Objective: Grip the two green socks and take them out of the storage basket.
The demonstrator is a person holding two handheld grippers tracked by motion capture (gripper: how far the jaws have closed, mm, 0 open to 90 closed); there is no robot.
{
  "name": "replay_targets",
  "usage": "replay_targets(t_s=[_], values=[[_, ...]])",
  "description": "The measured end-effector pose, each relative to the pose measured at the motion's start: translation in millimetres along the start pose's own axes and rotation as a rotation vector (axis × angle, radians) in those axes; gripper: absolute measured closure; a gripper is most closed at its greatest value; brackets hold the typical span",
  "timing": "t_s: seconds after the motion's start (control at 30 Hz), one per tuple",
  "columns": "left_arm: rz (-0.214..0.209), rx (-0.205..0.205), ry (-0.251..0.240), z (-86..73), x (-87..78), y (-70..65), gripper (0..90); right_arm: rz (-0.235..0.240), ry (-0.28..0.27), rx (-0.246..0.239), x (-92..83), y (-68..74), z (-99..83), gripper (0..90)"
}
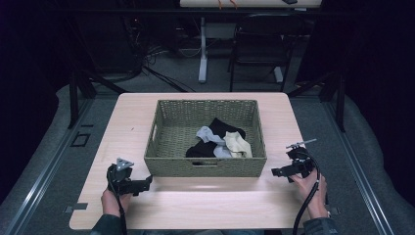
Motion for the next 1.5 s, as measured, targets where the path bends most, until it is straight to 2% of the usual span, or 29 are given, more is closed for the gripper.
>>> replay_targets(t_s=[0.2, 0.57, 0.83, 0.93, 1.1, 1.2, 1.3, 1.4, 1.5], values=[[-0.001, -0.002, 0.001, -1.1, -1.2, 0.4, 0.0, -0.011, -0.012, -0.013, -1.0, 1.9, 1.7, 0.5], [0.007, -0.004, 0.0, -1.0, -1.6, 0.3, 0.0, 0.012, -0.023, -0.03, -2.4, 4.2, 3.9, 0.9], [0.005, -0.003, -0.001, -1.6, -2.3, 1.5, 0.0, 0.015, -0.036, -0.039, -14.1, 4.5, 10.6, 1.7], [0.0, 0.005, 0.001, -2.1, -2.0, -0.1, 0.0, 0.014, -0.052, -0.026, -18.5, 4.3, 13.4, 1.7], [-0.001, 0.005, -0.004, -1.7, -3.4, -0.4, 0.1, 0.027, -0.038, -0.018, -25.0, 4.3, 14.4, 2.8], [0.001, 0.005, 0.001, -2.7, -2.7, -0.5, 0.0, 0.041, 0.004, -0.015, -27.5, 3.9, 15.1, 1.4], [0.004, -0.001, 0.001, -3.2, -2.9, 0.8, 0.0, 0.049, 0.011, -0.012, -29.3, 4.3, 17.1, 0.6], [0.012, -0.011, 0.004, -4.8, -3.4, 3.4, 0.1, 0.067, 0.022, -0.024, -35.7, 5.9, 23.3, 0.2], [0.015, -0.02, 0.0, -5.3, -5.0, 4.4, 0.0, 0.063, 0.027, -0.031, -40.0, 7.2, 26.9, 0.0]])
Point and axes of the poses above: each handheld gripper's, and its own axes: x roughly forward along the jaws, z roughly out of its top, y roughly to its left, the point moved 6 cm from there along x, roughly forward along the jaws, and after that the axes turned 4 degrees about z, right-handed, at the moved point
